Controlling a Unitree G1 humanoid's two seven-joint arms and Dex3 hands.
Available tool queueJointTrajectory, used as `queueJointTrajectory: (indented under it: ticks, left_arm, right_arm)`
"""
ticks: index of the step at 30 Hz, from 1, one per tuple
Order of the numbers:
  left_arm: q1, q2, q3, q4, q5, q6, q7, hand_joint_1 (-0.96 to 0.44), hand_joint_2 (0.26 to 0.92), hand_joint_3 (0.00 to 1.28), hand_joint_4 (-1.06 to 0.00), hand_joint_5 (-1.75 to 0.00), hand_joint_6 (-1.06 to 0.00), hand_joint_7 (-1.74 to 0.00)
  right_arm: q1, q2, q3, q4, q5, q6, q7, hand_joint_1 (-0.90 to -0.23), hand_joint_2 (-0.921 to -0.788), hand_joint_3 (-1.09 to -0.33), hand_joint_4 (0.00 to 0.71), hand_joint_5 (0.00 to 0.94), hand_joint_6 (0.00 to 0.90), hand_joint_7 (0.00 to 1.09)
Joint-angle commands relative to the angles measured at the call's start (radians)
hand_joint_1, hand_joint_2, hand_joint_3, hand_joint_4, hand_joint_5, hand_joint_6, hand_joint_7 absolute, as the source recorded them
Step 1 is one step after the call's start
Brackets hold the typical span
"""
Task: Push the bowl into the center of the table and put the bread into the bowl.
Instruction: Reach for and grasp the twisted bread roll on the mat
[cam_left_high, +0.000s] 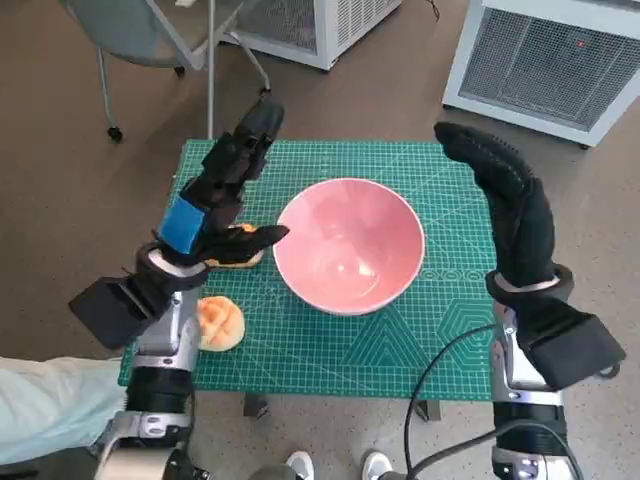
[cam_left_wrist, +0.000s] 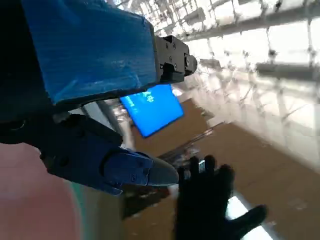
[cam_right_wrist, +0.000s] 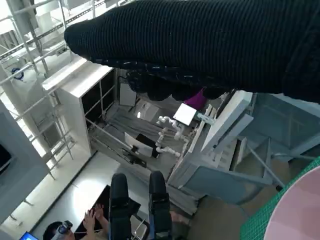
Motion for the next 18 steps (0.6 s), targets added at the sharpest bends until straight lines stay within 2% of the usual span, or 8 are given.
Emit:
queueJointTrajectory:
  ticks: [1,4,7,13,16,18]
  left_arm:
    - [-0.01,0.214,-0.003,-0.127,0.213,0.162,0.026,-0.22,0.855,0.03,-0.07,0.0,-0.18,-0.02]
    - [0.0,0.276,-0.004,-0.198,0.278,0.301,0.025,-0.05,0.806,0.01,-0.07,0.0,-0.21,-0.03]
    - [0.006,0.3,-0.009,-0.256,0.305,0.424,0.023,0.04,0.792,0.01,-0.06,0.0,-0.23,-0.03]
    - [0.018,0.316,-0.024,-0.322,0.312,0.53,0.03,0.1,0.788,0.0,-0.05,0.0,-0.24,-0.03]
    - [0.002,0.352,-0.084,-0.314,0.446,0.665,0.057,0.1,0.78,0.0,-0.05,0.0,-0.25,-0.03]
    - [-0.005,0.362,-0.108,-0.3,0.48,0.698,0.06,0.1,0.775,0.0,-0.04,0.0,-0.26,-0.03]
  right_arm:
    - [0.027,-0.007,0.005,0.003,0.012,0.018,0.005,-0.744,-0.921,-0.772,0.169,0.001,-0.001,0.53]
    - [0.028,-0.005,0.004,0.003,0.018,0.022,0.006,-0.744,-0.921,-0.772,0.169,0.001,-0.001,0.52]
    - [0.03,-0.005,0.005,0.002,0.02,0.023,0.006,-0.744,-0.921,-0.773,0.168,0.001,-0.001,0.52]
    - [0.03,-0.006,0.006,0.001,0.024,0.024,0.005,-0.744,-0.921,-0.774,0.168,0.001,-0.001,0.52]
    - [0.03,-0.001,0.007,0.008,0.027,0.024,0.003,-0.74,-0.921,-0.774,0.168,0.001,-0.001,0.52]
    - [0.029,0.001,0.007,0.012,0.028,0.024,0.003,-0.736,-0.921,-0.774,0.168,0.001,-0.001,0.52]
